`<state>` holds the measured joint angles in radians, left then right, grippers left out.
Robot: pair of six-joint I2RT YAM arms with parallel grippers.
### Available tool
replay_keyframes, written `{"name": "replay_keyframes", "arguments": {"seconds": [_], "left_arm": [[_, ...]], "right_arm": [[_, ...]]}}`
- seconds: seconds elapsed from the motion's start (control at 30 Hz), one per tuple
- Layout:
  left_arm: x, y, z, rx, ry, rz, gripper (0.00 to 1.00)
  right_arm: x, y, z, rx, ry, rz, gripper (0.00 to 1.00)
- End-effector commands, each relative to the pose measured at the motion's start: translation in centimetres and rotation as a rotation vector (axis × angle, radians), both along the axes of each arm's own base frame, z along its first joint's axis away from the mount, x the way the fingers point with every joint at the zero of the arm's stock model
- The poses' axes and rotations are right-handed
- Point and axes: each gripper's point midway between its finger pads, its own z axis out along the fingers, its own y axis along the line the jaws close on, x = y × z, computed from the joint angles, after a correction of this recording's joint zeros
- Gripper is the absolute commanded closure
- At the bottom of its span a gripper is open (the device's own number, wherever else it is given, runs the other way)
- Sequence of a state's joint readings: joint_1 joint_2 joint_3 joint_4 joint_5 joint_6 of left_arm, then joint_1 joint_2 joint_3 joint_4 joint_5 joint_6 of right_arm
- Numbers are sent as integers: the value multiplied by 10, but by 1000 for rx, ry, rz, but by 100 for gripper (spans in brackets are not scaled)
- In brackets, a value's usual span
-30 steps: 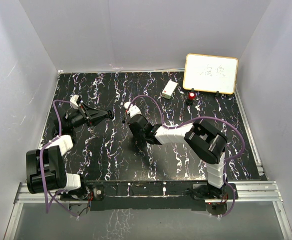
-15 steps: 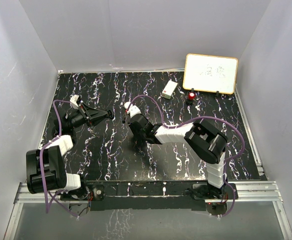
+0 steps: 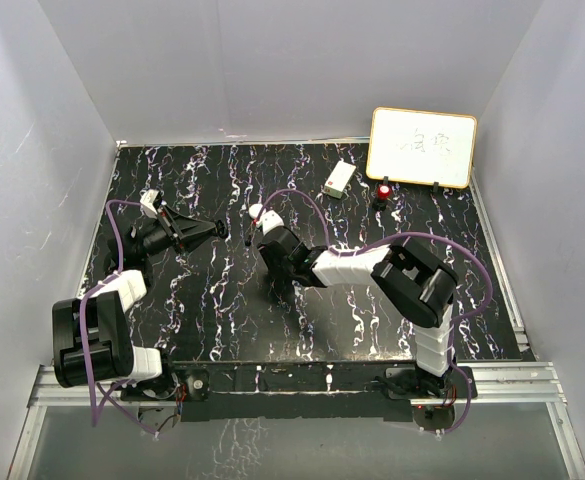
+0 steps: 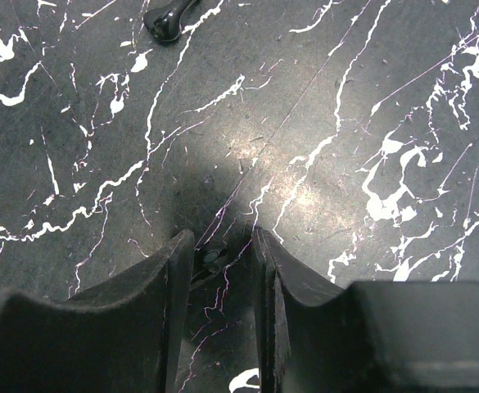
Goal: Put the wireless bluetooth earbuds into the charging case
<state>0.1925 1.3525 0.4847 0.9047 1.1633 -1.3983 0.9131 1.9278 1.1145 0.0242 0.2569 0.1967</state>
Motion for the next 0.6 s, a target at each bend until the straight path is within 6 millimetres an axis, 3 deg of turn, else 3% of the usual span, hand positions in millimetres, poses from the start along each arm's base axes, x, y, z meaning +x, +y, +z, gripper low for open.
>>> {"name": "replay_keyframes", "arguments": {"seconds": [0.0, 0.57], "left_arm": [[0, -1, 12, 11, -53, -16, 100], [1, -1, 12, 11, -53, -14, 100]], "right_arm": [[-7, -9, 0, -15, 25, 11, 67], [7, -26, 5, -5, 20, -54, 66]]}}
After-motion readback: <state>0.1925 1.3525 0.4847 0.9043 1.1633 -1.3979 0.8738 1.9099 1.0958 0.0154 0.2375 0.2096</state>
